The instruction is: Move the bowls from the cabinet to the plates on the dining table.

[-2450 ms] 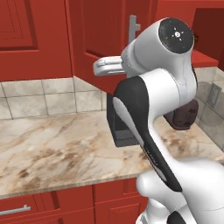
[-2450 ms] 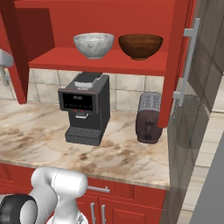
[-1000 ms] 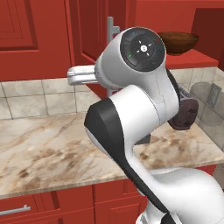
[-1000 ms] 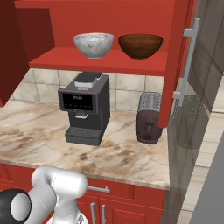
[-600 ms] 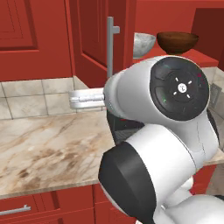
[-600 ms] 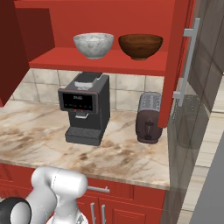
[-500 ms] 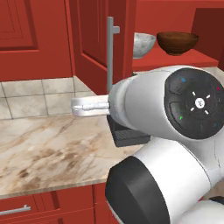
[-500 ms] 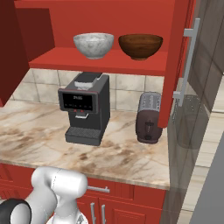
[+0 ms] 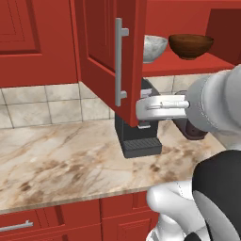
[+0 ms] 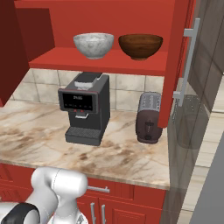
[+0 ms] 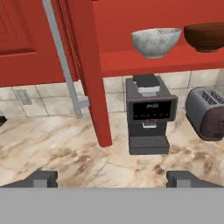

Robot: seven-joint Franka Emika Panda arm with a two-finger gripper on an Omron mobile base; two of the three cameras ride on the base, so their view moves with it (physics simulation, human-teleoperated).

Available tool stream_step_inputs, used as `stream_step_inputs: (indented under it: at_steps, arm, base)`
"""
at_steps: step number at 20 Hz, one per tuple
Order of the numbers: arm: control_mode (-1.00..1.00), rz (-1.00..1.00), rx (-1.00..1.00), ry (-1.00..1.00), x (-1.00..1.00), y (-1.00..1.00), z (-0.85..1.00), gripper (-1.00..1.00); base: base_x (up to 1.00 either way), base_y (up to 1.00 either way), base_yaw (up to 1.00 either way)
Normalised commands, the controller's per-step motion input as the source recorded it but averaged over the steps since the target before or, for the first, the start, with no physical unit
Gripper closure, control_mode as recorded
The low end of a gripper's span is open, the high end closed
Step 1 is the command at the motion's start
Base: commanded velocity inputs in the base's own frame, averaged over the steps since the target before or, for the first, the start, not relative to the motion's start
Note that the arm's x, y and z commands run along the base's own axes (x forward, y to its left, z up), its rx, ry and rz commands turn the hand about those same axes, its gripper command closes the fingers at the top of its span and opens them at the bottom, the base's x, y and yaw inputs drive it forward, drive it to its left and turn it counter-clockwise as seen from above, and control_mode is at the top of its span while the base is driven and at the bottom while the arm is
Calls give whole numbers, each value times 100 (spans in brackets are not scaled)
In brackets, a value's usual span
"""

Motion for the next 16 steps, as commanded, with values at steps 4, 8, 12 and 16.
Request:
stream_step_inputs:
  at_steps: [4, 8, 12, 16]
  arm:
    - [-100, -1, 1, 9, 5, -100, 0, -100]
    - [-100, -1, 0, 13, 26, -100, 0, -100]
    - [-100, 0, 0, 14, 42, -85, 0, -100]
    - [-100, 0, 0, 12, 91, -40, -4, -100]
  base:
    - [0, 0, 0]
    - [0, 0, 0]
    - [0, 0, 0]
    - [0, 0, 0]
